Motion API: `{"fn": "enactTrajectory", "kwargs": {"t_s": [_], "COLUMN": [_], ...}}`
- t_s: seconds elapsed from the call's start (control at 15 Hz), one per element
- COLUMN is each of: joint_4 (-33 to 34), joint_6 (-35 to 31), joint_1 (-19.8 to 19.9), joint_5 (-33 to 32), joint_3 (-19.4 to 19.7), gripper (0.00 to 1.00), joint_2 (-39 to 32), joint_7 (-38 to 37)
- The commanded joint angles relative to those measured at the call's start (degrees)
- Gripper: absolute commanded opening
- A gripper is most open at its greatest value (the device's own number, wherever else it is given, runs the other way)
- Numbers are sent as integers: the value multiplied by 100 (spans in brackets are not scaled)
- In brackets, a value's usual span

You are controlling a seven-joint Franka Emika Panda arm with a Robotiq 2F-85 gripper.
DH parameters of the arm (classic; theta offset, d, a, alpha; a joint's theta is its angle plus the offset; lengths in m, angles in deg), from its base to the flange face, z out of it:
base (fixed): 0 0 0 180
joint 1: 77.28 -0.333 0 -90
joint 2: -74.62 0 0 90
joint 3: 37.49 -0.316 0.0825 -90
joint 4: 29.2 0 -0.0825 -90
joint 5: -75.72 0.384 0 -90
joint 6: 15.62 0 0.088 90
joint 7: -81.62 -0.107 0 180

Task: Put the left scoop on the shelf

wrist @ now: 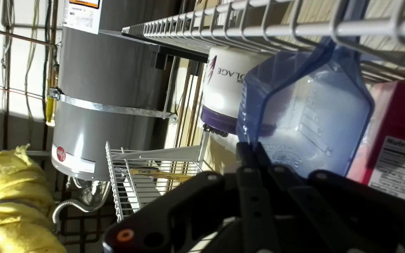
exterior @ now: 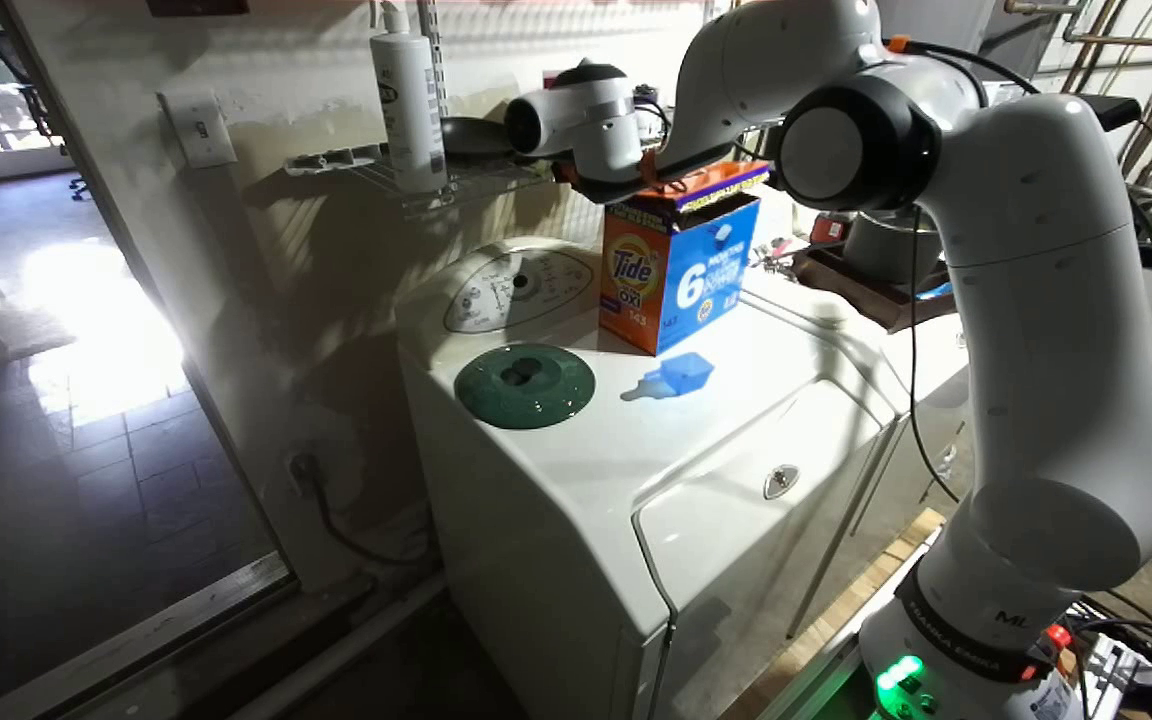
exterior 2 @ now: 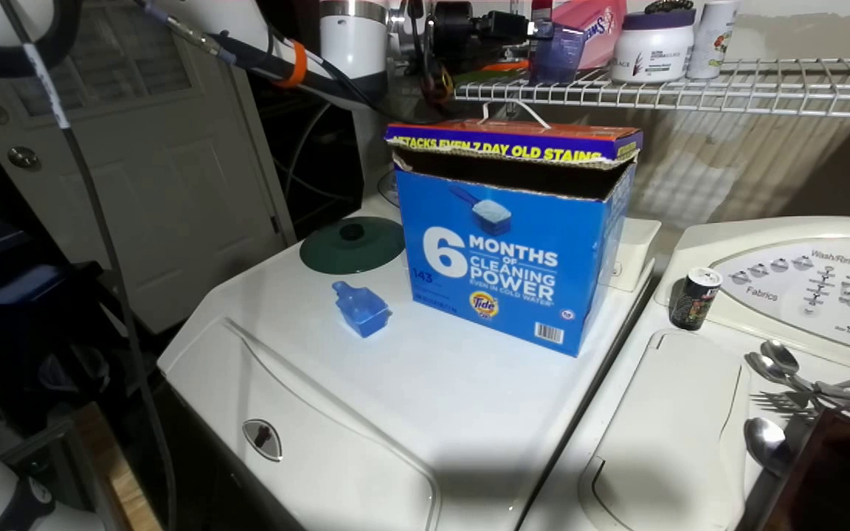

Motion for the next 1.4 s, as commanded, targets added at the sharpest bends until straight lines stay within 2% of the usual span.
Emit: {"fn": "enactTrajectory", "kwargs": {"t_s": [0.0, 0.07, 0.73, 0.87, 1.33], "joint_4": [-87, -92, -282, -349, -424], "joint_6": [108, 97, 337, 462, 641], "joint_1": [2, 3, -144, -180, -119], "joint_5": [-157, -149, -627, -760, -765], "joint_3": [-12, -19, -3, -12, -61], "gripper": [18, 28, 95, 100, 100], "joint_2": [-69, -51, 298, 400, 448], "joint_7": [-79, -80, -270, -320, -318]}}
